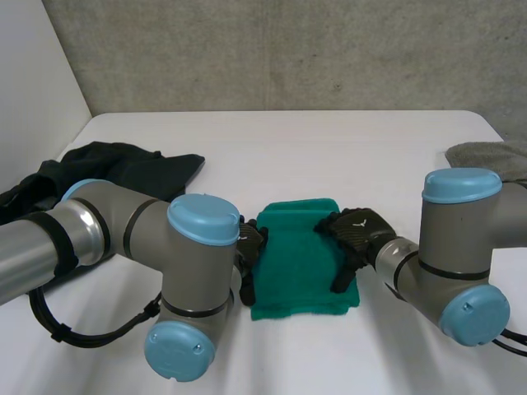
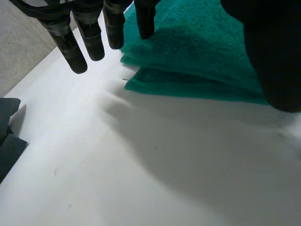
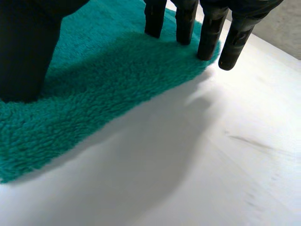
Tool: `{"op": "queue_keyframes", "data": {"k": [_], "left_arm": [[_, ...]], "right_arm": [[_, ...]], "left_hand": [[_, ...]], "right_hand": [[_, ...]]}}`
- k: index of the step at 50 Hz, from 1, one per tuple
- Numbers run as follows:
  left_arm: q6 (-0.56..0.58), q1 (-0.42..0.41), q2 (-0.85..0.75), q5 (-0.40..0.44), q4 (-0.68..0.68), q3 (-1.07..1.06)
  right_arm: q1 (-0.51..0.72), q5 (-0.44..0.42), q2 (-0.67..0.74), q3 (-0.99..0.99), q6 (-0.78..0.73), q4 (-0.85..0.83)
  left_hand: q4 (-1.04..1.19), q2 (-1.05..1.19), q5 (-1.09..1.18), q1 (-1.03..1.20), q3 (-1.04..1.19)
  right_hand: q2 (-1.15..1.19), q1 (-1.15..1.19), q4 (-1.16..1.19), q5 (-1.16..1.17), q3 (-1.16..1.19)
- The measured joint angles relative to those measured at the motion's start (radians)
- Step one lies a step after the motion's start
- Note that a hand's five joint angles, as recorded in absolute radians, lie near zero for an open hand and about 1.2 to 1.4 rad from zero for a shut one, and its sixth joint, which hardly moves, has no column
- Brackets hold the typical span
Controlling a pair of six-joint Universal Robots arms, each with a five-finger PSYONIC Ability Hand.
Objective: Fold the laundry.
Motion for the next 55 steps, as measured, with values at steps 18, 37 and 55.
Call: {"op": "queue_keyframes", "data": {"k": [18, 37, 55], "left_arm": [[-0.059, 0.013, 0.262, 0.224, 0.004, 0.014], [-0.160, 0.132, 0.362, 0.604, -0.142, 0.064], [-0.195, 0.130, 0.360, 0.596, -0.137, 0.049]], "right_arm": [[0.062, 0.054, -0.298, 0.258, -0.066, -0.229], [0.150, 0.054, -0.153, 0.409, -0.075, -0.485], [0.145, 0.068, -0.021, 0.250, -0.104, -0.509]], "left_hand": [[-0.001, -0.002, 0.000, -0.007, 0.000], [-0.001, -0.002, 0.000, -0.008, 0.000], [-0.001, -0.002, 0.000, -0.007, 0.000]], "right_hand": [[0.000, 0.000, 0.000, -0.004, 0.000], [0.000, 0.000, 0.000, -0.004, 0.000], [0.383, 0.326, 0.357, 0.143, 0.379]]}}
